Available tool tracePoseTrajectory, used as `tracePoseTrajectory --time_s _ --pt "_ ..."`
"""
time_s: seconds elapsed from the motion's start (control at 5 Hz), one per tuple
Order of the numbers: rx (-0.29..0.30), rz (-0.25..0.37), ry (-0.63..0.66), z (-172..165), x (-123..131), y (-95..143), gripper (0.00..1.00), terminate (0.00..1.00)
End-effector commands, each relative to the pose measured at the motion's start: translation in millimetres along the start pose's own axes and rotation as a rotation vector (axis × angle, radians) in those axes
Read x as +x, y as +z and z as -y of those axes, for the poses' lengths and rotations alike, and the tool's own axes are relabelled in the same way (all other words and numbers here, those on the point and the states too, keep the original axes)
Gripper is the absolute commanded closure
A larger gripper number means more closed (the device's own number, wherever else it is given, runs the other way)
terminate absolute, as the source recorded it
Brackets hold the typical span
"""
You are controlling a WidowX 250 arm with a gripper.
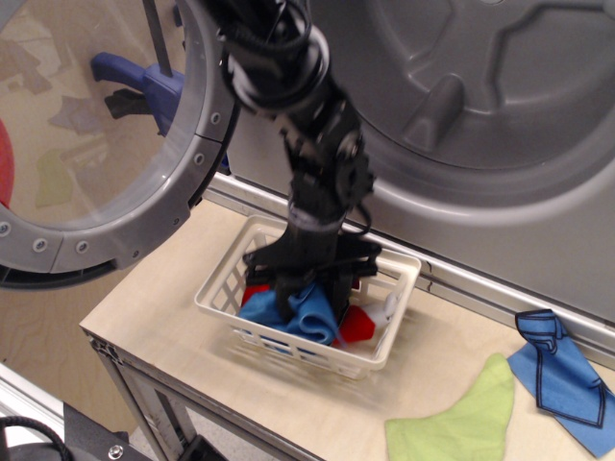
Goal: Put clothes in laundry machine
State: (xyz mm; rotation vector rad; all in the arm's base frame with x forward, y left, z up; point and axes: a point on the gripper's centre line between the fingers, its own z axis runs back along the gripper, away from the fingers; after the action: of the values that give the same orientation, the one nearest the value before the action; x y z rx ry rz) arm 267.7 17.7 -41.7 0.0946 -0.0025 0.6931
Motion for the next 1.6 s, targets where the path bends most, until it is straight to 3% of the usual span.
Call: tracePoseTrajectory --time_s 0.0,0.4,0.6,0.8,1.0,1.4 --pt "-0.012 0.012 -0.215 16 5 63 1.0 0.0" --pt "-0.101 0.07 -0.298 17 -8 116 1.0 0.0" --pt "-0.175 0.087 -0.364 26 -22 133 1.0 0.0" --pt "-0.206 0.059 -0.372 42 -24 139 1.0 0.0" --pt "-0.271 0.089 -0.422 64 -26 149 1.0 0.0" --pt "-0.3 0.179 -0.427 90 -20 146 1.0 0.0"
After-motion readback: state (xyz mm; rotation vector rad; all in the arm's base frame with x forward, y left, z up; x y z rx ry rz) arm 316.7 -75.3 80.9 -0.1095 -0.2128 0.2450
